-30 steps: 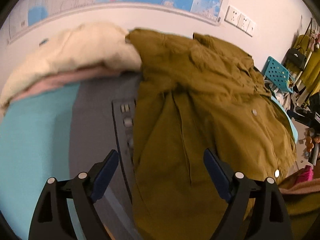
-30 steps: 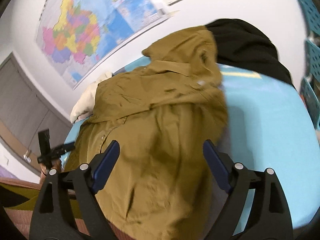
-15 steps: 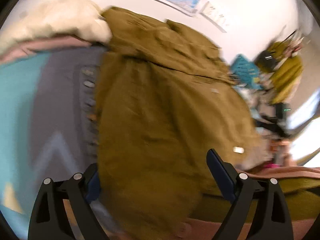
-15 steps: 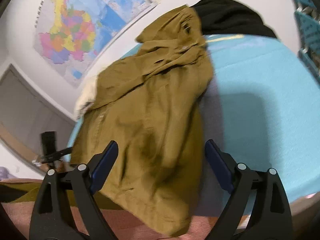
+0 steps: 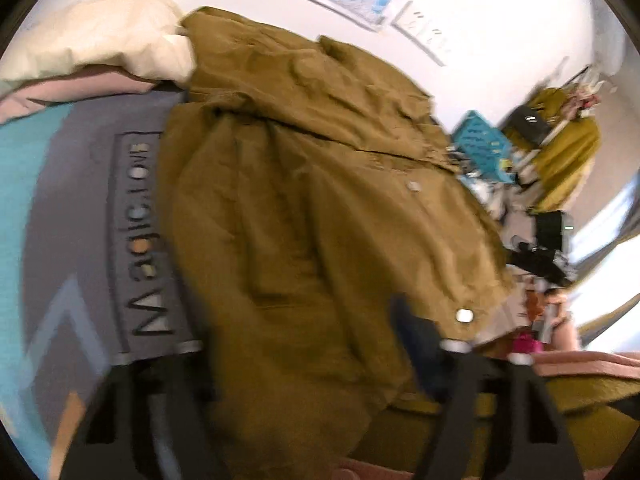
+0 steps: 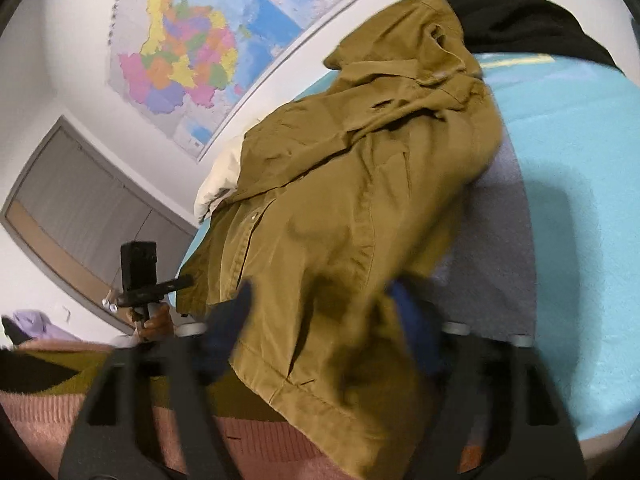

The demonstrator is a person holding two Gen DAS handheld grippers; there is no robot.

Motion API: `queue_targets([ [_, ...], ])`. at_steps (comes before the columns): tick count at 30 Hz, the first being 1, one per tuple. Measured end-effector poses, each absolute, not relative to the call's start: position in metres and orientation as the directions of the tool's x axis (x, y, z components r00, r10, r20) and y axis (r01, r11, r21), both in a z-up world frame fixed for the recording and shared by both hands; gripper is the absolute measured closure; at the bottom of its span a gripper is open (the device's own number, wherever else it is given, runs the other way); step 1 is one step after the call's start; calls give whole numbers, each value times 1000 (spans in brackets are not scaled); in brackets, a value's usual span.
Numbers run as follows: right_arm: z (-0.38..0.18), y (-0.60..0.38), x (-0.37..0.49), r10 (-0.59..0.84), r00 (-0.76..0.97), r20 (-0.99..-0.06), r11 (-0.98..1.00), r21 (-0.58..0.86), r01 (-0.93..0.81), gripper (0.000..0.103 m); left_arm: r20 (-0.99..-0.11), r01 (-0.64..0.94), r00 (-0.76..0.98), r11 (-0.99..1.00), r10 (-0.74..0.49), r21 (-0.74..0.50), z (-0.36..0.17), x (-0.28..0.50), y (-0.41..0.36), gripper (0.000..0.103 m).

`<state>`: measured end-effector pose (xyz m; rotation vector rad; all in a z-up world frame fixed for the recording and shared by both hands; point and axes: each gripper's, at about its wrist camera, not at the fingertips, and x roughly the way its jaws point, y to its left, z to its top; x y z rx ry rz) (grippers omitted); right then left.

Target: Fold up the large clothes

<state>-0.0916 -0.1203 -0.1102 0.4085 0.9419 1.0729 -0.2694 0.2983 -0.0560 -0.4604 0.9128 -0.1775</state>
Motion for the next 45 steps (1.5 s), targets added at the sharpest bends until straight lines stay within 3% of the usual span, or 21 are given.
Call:
queue_targets([
  [1, -111, -125, -91, 879, 164, -448, 458, 698, -550, 53, -730, -64, 602, 892, -324, -448, -56, -271, 301, 65],
  [4, -111, -141, -94, 830, 237, -505, 546, 652, -526, 47, -720, -84, 599, 867, -350, -491, -59, -276, 311, 66],
  [6, -109, -148, -102, 808, 257, -530, 575, 617, -537, 35, -705, -66, 598, 853, -381, -517, -59, -276, 313, 54],
  [10, -110, -143, -113, 802, 248, -544, 571, 576, -585, 31, -697, -14, 588, 857, -410, -516, -55, -269, 299, 22],
  [11, -111, -142, -112, 812, 238, -533, 557, 588, -587, 33, -698, 2, 584, 860, -414, -510, -54, -266, 294, 13],
  [12, -113, -141, -112, 823, 221, -524, 541, 603, -586, 49, -701, 5, 583, 864, -411, -503, -54, -264, 288, 11],
  [13, -118, -133, -111, 833, 186, -521, 519, 621, -587, 55, -705, 2, 584, 870, -402, -493, -54, -262, 286, 10],
  [15, -119, -125, -112, 827, 196, -527, 524, 595, -609, 78, -716, -30, 599, 883, -359, -468, -52, -259, 282, 16],
  [16, -121, -124, -109, 829, 195, -524, 525, 610, -593, 81, -726, -57, 604, 890, -329, -452, -52, -259, 283, 30],
  [17, -122, -124, -108, 843, 191, -502, 509, 635, -581, 84, -744, -96, 601, 897, -293, -431, -52, -259, 285, 69],
  [18, -119, -125, -109, 859, 190, -475, 488, 650, -583, 88, -760, -128, 587, 894, -280, -429, -54, -259, 289, 82],
  [20, -105, -133, -115, 892, 202, -405, 440, 673, -595, 90, -751, -171, 578, 851, -321, -496, -55, -261, 301, 91],
  [23, -71, -146, -130, 922, 235, -306, 384, 666, -640, 93, -714, -142, 624, 851, -319, -505, -29, -275, 304, 94],
  [29, -23, -164, -159, 954, 226, -198, 300, 608, -735, 93, -616, -85, 729, 854, -298, -513, 25, -318, 320, 94],
  [36, -92, -151, -145, 936, 130, -328, 337, 722, -605, 84, -733, -157, 602, 854, -316, -496, -33, -311, 326, 94],
  [38, -109, -152, -142, 912, 147, -382, 395, 725, -564, 65, -743, -159, 587, 855, -320, -494, -46, -308, 325, 93],
  [39, -116, -152, -142, 911, 139, -389, 398, 736, -547, 46, -740, -158, 586, 849, -330, -503, -50, -308, 326, 92],
  [41, -134, -156, -142, 916, 117, -384, 387, 767, -513, 35, -739, -160, 580, 842, -342, -515, -54, -309, 326, 80],
  [42, -140, -155, -143, 923, 94, -373, 368, 782, -504, 35, -733, -151, 576, 834, -363, -531, -57, -308, 329, 78],
  [44, -153, -149, -146, 922, 69, -380, 363, 791, -492, 35, -709, -110, 585, 827, -394, -551, -56, -308, 327, 61],
  [45, -157, -145, -146, 925, 54, -377, 354, 799, -487, 37, -707, -98, 585, 831, -396, -547, -54, -307, 323, 57],
])
